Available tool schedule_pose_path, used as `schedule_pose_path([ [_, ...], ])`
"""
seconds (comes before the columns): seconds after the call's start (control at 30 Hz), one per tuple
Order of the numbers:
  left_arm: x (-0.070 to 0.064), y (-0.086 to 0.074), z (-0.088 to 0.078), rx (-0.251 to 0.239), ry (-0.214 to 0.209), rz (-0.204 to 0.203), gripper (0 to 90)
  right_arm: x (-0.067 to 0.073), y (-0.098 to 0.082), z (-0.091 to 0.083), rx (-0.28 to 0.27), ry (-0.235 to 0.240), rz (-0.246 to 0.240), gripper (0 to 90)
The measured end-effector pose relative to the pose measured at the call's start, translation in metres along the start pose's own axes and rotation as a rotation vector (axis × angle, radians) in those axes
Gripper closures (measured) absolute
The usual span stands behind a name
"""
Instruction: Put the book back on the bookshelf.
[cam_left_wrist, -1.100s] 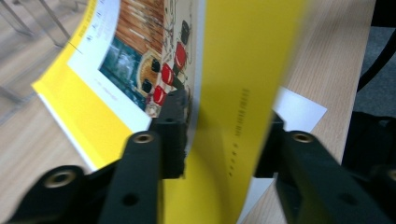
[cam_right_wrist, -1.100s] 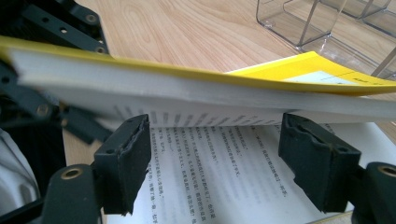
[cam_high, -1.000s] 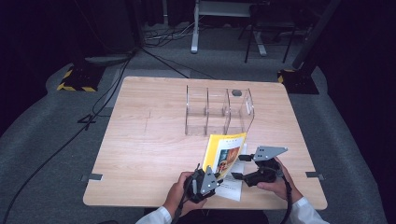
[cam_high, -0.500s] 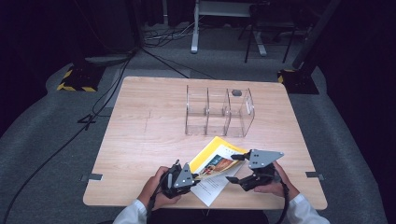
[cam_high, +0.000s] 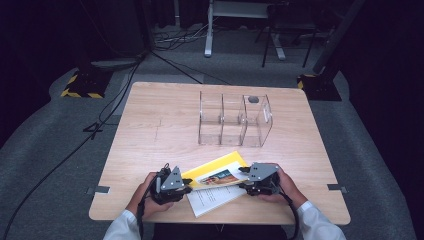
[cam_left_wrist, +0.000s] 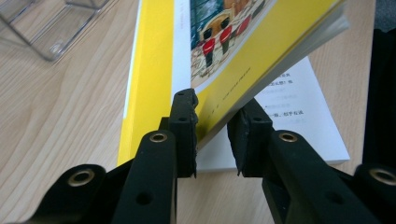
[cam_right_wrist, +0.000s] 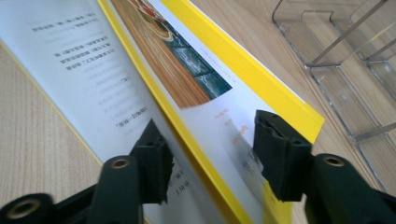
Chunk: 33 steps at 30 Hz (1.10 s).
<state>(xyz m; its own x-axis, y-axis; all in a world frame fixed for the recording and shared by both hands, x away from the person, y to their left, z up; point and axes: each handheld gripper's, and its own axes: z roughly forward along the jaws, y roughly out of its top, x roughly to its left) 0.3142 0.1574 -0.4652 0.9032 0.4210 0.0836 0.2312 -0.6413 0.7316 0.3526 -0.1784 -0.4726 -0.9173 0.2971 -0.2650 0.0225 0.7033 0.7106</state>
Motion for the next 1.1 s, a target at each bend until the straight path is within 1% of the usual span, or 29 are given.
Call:
schedule_pose_path([
  [0.03,0.003,-0.001,-0.002,0.003,0.006,-0.009,71.7,-0.001,-0.003,-0.001,-0.016,-0.004,0.0,57.5],
  [0.07,0.005,-0.001,-0.003,0.001,0.007,-0.01,71.5,-0.002,-0.007,-0.003,-0.025,-0.013,-0.011,61.3],
  [0.1,0.005,-0.001,-0.003,0.001,0.007,-0.01,71.4,-0.004,-0.01,-0.004,-0.04,-0.01,-0.009,65.1],
  [0.13,0.012,-0.002,-0.005,-0.01,0.012,-0.027,71.4,-0.006,-0.012,-0.007,-0.07,-0.007,-0.005,68.4],
  [0.17,0.012,-0.002,-0.005,-0.01,0.012,-0.027,71.1,-0.006,-0.012,-0.007,-0.07,-0.007,-0.005,68.4],
  [0.2,0.017,-0.002,-0.006,-0.013,0.024,-0.037,71.1,-0.007,-0.012,-0.008,-0.082,-0.007,-0.014,70.6],
  [0.27,0.024,-0.005,-0.007,-0.01,0.057,-0.057,68.7,-0.005,-0.006,-0.007,-0.089,-0.019,-0.07,75.3],
  [0.3,0.028,-0.007,-0.008,-0.005,0.081,-0.082,66.4,-0.004,-0.003,-0.006,-0.093,-0.023,-0.085,76.4],
  [0.37,0.033,-0.01,-0.009,0.012,0.093,-0.111,61.6,0.001,0.003,-0.002,-0.093,-0.009,-0.11,79.1],
  [0.4,0.032,-0.011,-0.01,0.027,0.108,-0.127,55.6,0.003,0.004,0.001,-0.087,-0.003,-0.13,79.6],
  [0.43,0.031,-0.011,-0.011,0.044,0.123,-0.135,48.1,0.006,0.006,0.003,-0.074,0.001,-0.144,79.9],
  [0.47,0.027,-0.009,-0.013,0.05,0.133,-0.139,44.2,0.008,0.007,0.005,-0.065,0.0,-0.154,79.9],
  [0.5,0.022,-0.008,-0.015,0.043,0.139,-0.134,39.1,0.011,0.008,0.006,-0.059,0.003,-0.157,79.9],
  [0.53,0.017,-0.005,-0.019,0.027,0.143,-0.12,35.8,0.012,0.008,0.006,-0.056,0.006,-0.159,80.0],
  [0.6,0.007,0.002,-0.024,-0.005,0.147,-0.111,33.8,0.013,0.01,0.007,-0.053,0.009,-0.156,80.0],
  [0.63,0.007,0.002,-0.024,-0.005,0.147,-0.111,30.3,0.013,0.011,0.007,-0.054,0.01,-0.155,79.9],
  [0.67,0.001,0.008,-0.025,-0.013,0.168,-0.107,30.3,0.013,0.011,0.007,-0.054,0.01,-0.155,79.9],
  [0.7,-0.011,0.018,-0.02,0.008,0.204,-0.095,25.9,0.014,0.012,0.007,-0.046,0.004,-0.155,79.8],
  [0.77,-0.024,0.031,-0.008,0.062,0.252,-0.08,25.9,0.016,0.014,0.007,-0.037,-0.003,-0.158,79.8],
  [0.8,-0.03,0.037,-0.001,0.081,0.263,-0.074,25.9,0.017,0.015,0.007,-0.032,-0.006,-0.162,79.8],
  [0.87,-0.042,0.046,0.011,0.08,0.226,-0.058,26.0,0.018,0.017,0.007,-0.026,-0.009,-0.159,79.8],
  [0.9,-0.046,0.05,0.017,0.09,0.218,-0.044,26.1,0.019,0.017,0.007,-0.022,-0.01,-0.157,79.8],
  [0.93,-0.05,0.054,0.023,0.103,0.221,-0.03,26.1,0.019,0.018,0.007,-0.024,-0.011,-0.154,79.7],
  [0.97,-0.052,0.056,0.028,0.108,0.229,-0.026,26.1,0.019,0.018,0.007,-0.022,-0.011,-0.146,79.7],
  [1.0,-0.052,0.058,0.032,0.111,0.229,-0.028,27.5,0.02,0.019,0.007,-0.022,-0.012,-0.144,79.6],
  [1.03,-0.052,0.059,0.036,0.118,0.229,-0.025,32.6,0.02,0.019,0.006,-0.021,-0.017,-0.144,79.5],
  [1.07,-0.051,0.059,0.039,0.126,0.243,-0.023,36.5,0.02,0.019,0.006,-0.019,-0.019,-0.144,79.4],
  [1.1,-0.051,0.059,0.041,0.145,0.256,-0.018,37.9,0.02,0.02,0.006,-0.02,-0.021,-0.142,79.3],
])
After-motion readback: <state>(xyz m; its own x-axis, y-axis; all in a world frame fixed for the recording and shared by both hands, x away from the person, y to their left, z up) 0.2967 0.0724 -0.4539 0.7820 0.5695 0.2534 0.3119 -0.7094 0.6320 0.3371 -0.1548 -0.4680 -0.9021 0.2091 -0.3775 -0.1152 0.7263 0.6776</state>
